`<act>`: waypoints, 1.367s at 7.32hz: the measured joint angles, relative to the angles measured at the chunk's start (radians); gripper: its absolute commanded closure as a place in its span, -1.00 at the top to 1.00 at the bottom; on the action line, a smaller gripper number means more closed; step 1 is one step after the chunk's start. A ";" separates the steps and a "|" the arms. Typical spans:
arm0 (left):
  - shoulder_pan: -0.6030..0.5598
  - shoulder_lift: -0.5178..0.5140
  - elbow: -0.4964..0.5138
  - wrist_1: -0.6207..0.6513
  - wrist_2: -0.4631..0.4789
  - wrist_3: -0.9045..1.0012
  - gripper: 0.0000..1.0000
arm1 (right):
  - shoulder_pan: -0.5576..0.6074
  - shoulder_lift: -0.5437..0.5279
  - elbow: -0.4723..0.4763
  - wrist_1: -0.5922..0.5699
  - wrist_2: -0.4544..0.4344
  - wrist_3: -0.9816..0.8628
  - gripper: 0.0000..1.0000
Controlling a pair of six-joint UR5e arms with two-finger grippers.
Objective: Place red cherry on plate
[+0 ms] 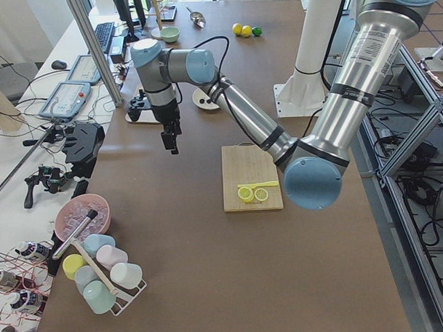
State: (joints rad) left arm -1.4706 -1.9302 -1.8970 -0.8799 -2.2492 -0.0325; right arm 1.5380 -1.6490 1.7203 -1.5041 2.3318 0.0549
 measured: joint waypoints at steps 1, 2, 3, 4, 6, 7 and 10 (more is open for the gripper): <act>-0.085 0.039 0.026 -0.010 0.015 0.127 0.96 | 0.000 -0.007 -0.002 0.003 0.014 0.000 1.00; -0.129 0.080 0.040 -0.028 0.023 0.179 0.96 | 0.001 -0.013 -0.002 0.006 0.026 0.003 1.00; -0.149 0.145 0.045 -0.084 0.024 0.198 0.96 | 0.001 -0.017 -0.003 0.007 0.031 0.008 1.00; -0.156 0.231 0.047 -0.195 0.022 0.197 0.96 | 0.001 -0.018 -0.003 0.006 0.033 0.011 1.00; -0.156 0.359 0.046 -0.394 0.015 0.073 0.96 | 0.001 -0.019 -0.004 0.002 0.038 0.012 1.00; -0.152 0.391 0.045 -0.442 0.010 -0.007 0.96 | 0.001 -0.019 -0.004 0.001 0.039 0.013 1.00; -0.151 0.537 0.065 -0.655 0.005 -0.068 0.96 | 0.001 -0.024 -0.005 0.002 0.041 0.012 1.00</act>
State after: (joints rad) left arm -1.6212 -1.3937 -1.8325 -1.5350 -2.2442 -0.1009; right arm 1.5386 -1.6731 1.7149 -1.5018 2.3729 0.0669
